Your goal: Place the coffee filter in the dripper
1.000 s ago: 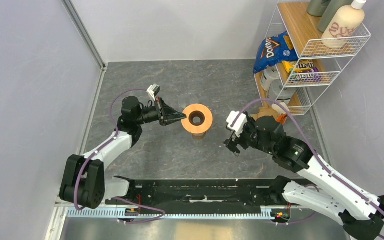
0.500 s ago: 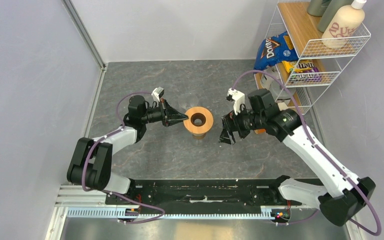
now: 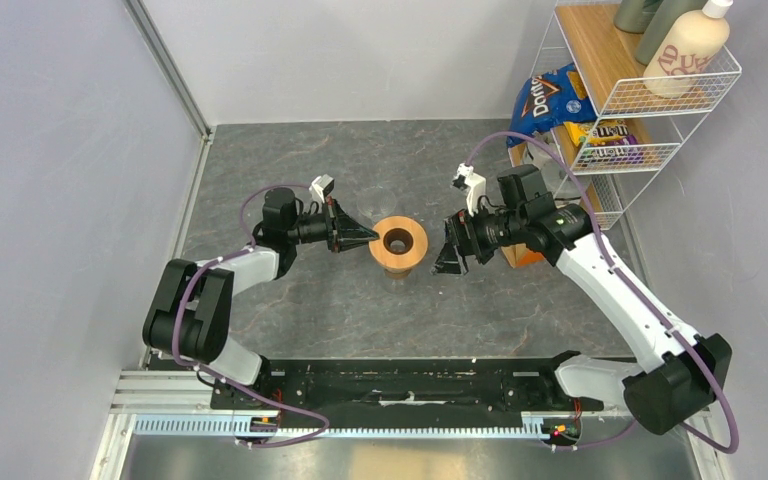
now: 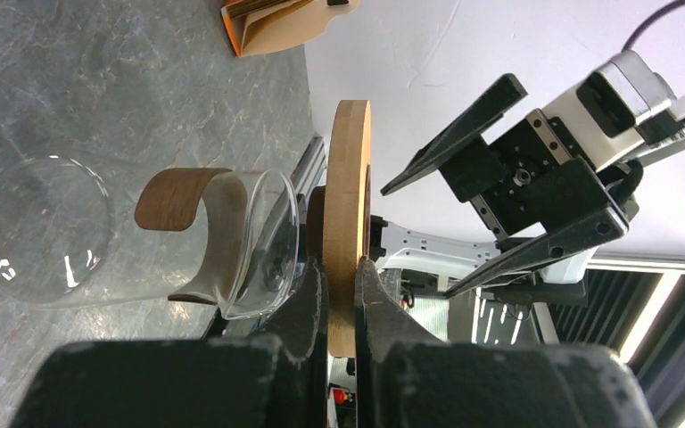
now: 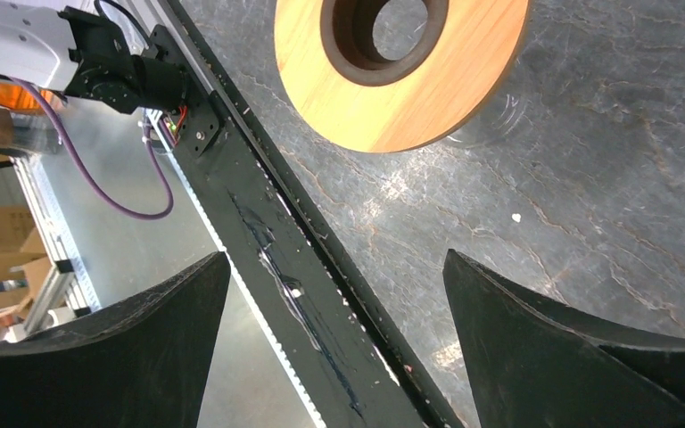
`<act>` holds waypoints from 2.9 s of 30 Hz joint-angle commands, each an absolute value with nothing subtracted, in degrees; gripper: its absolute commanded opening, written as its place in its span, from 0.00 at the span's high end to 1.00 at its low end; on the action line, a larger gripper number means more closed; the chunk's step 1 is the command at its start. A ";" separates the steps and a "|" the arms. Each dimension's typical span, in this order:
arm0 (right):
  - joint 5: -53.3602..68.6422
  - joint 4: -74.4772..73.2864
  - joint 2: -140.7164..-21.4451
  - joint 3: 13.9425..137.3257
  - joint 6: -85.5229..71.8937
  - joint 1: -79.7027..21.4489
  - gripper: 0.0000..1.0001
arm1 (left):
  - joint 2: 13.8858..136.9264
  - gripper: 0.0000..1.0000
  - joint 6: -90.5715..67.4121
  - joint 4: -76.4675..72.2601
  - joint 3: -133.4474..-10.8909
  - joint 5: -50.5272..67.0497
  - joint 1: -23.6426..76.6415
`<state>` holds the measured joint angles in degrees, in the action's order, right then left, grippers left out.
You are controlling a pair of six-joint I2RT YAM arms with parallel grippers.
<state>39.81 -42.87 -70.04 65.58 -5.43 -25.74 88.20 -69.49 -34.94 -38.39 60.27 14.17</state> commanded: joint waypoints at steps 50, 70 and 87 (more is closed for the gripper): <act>44.16 -35.89 -75.23 65.54 -9.90 -23.75 0.01 | 85.48 0.27 -40.09 -3.67 -44.83 60.88 10.89; 26.35 -34.82 -66.72 63.73 -10.79 -21.67 0.01 | 81.39 0.16 -7.25 24.42 -64.19 22.98 7.90; 35.59 -30.39 -70.02 58.79 -10.02 -21.45 0.01 | 83.37 0.30 -7.67 22.91 -64.19 26.39 15.21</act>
<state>31.77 -34.22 -68.84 59.99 -9.45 -21.58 90.80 -9.93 22.22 -66.35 25.34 13.15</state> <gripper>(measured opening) 0.993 0.707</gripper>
